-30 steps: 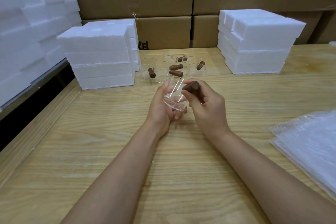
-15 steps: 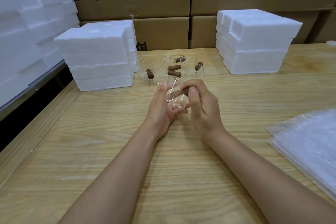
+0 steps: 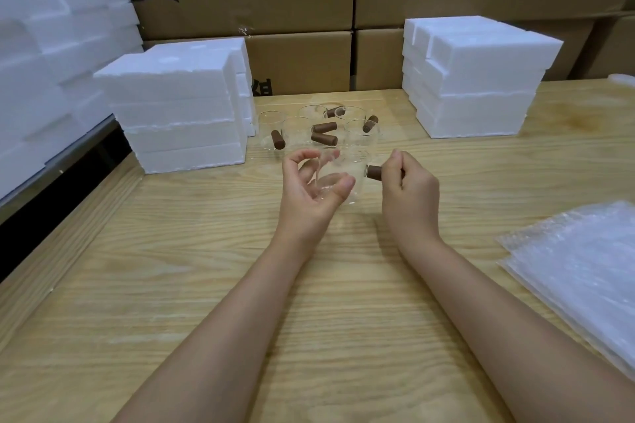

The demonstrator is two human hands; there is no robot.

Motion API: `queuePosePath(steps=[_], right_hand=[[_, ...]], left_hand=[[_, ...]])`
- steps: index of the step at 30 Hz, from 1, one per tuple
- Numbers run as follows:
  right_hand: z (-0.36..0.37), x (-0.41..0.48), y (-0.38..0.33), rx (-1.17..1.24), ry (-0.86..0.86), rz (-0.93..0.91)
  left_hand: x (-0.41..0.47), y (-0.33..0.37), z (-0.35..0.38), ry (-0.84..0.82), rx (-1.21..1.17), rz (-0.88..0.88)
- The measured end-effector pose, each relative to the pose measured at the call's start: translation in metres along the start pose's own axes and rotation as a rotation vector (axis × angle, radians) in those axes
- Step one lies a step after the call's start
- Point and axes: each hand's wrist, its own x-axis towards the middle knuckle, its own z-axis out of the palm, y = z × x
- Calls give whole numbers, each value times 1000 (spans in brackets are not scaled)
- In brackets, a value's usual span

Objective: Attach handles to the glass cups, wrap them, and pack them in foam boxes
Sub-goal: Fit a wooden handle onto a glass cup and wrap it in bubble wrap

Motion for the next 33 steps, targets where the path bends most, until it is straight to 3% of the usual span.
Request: queuePosePath(steps=[11, 23, 33], right_hand=[[0, 12, 14, -56, -53, 282], [1, 3, -1, 207, 8, 63], [13, 3, 0, 648, -13, 450]], left_hand=[[-1, -5, 1, -95, 218, 88], [4, -9, -2, -42, 71, -66], [5, -12, 0, -1, 138, -27]])
